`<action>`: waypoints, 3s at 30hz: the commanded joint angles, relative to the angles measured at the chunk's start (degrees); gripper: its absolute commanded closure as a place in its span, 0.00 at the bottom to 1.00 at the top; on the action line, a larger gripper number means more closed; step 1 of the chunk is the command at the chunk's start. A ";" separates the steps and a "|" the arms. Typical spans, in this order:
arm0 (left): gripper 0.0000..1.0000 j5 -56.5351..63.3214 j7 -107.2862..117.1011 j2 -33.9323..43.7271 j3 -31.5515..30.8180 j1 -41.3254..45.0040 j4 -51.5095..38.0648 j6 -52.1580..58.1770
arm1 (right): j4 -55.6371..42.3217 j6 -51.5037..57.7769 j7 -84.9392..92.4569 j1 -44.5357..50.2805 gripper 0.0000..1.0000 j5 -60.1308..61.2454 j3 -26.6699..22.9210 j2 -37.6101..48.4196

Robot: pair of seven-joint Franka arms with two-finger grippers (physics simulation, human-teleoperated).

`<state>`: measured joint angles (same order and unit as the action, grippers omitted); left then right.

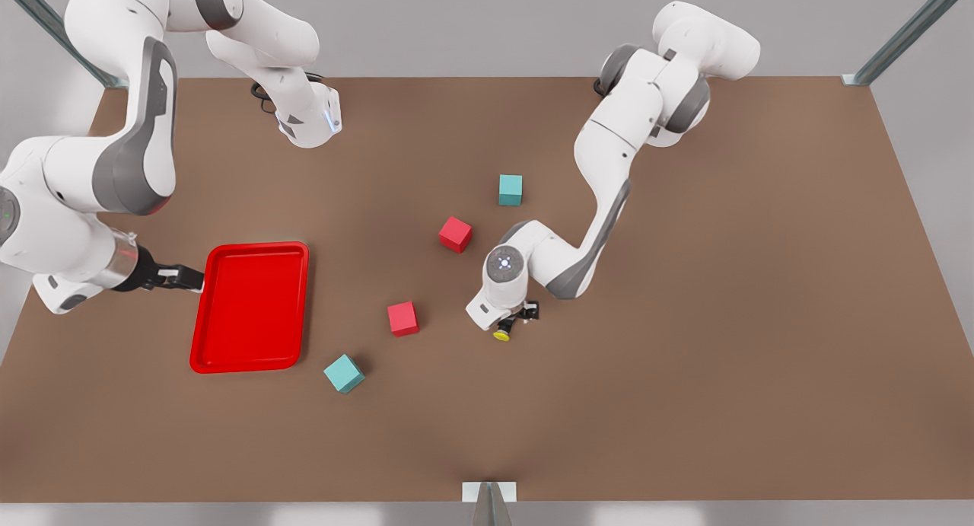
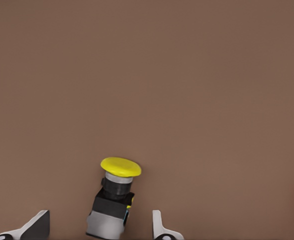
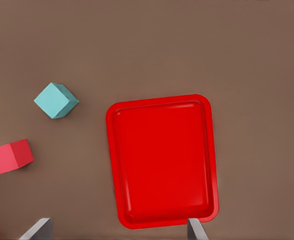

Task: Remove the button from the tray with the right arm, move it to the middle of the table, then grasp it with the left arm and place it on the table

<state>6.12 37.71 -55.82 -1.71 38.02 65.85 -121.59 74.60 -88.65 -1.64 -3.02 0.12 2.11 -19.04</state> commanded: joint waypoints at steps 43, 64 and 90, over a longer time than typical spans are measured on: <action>0.61 -0.42 41.81 3.87 20.52 1.97 -0.64 8.04 | -0.16 -1.18 6.12 1.97 0.00 0.41 0.35 -1.79; 0.63 44.15 109.50 -9.40 22.02 10.23 -0.02 25.70 | -0.16 -8.91 4.01 2.06 0.00 -0.12 -0.26 -3.37; 0.00 48.98 107.83 -15.99 21.84 10.58 0.42 27.81 | 5.11 -4.52 4.72 1.44 0.00 -0.56 -0.09 0.66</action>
<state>54.89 137.65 -71.89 20.14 48.56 66.26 -94.24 78.74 -96.03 2.78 -1.63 -0.48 2.07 -19.50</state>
